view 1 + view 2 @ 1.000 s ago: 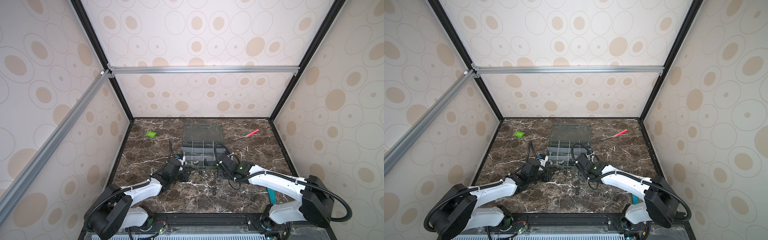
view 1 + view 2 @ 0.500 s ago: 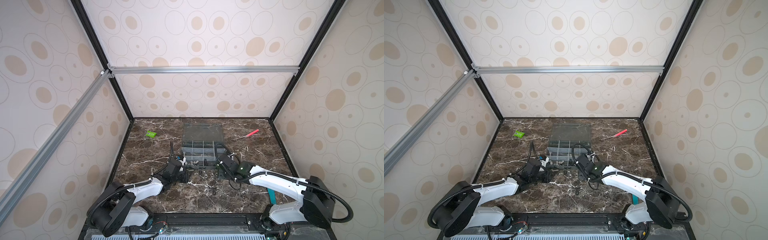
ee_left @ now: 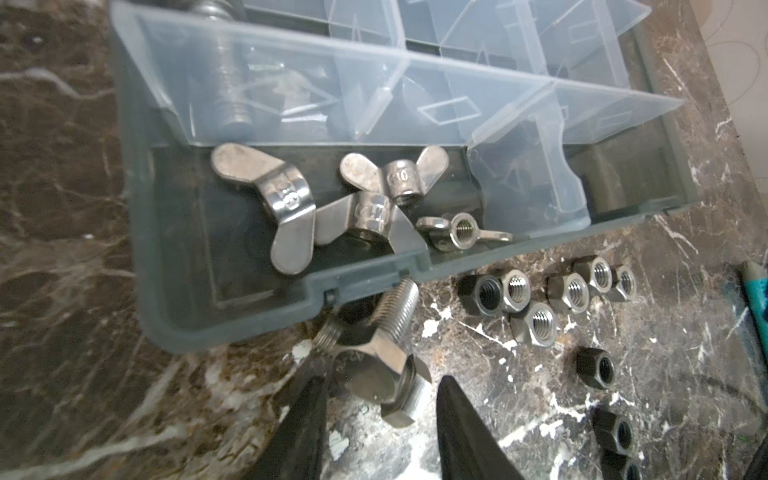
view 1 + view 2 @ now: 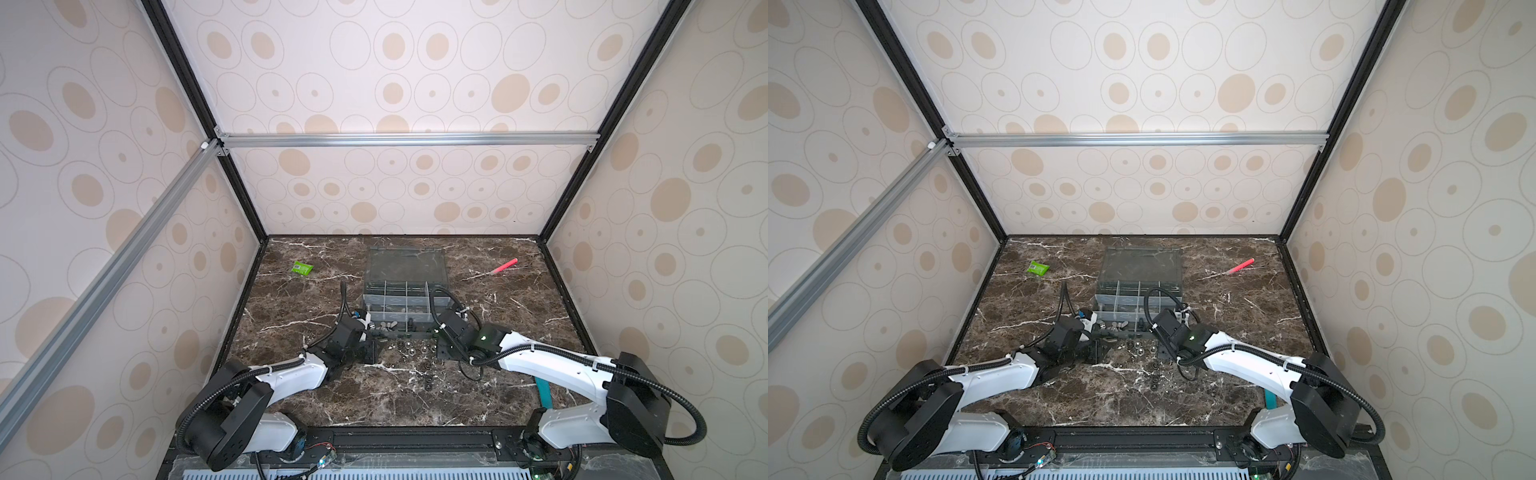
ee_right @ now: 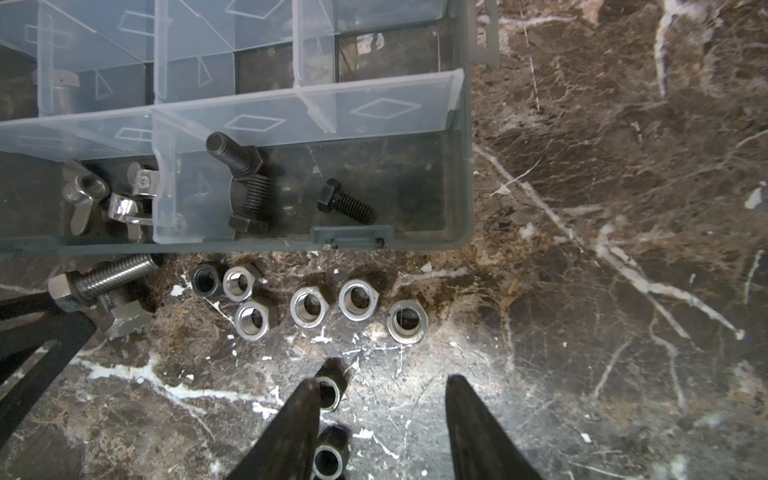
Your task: Sort the screws and nuts into containers
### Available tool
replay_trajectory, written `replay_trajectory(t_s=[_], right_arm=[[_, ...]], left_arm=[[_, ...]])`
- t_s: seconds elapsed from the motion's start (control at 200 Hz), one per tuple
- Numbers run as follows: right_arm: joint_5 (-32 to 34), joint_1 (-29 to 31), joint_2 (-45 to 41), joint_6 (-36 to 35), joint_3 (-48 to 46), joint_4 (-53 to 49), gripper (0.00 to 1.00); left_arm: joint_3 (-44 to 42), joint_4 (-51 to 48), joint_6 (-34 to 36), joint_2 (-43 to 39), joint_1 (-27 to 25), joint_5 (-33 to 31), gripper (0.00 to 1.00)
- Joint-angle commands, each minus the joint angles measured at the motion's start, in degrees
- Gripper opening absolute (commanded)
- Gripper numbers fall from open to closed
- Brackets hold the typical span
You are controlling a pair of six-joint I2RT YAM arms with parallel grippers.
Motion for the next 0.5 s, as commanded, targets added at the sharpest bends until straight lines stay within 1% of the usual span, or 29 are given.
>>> replay_trajectory(t_s=[0.0,0.235,0.495], right_arm=[[1.28,-0.18,-1.2,1.08,-0.7,-0.36,0.53],[1.33,-0.15,-1.49,1.18,-0.88,-0.59,0.53],[1.38,-0.12,-1.93,1.62,-1.33,-0.35,0.53]], left_arm=[[2.31,0.11,-0.27,1.15,0.68,-1.3,0.45],[3.39,0.82,0.18,2.65,0.68,-0.29,0.45],[4.03,1.37,0.8,3.75,0.82,-0.46,0.42]])
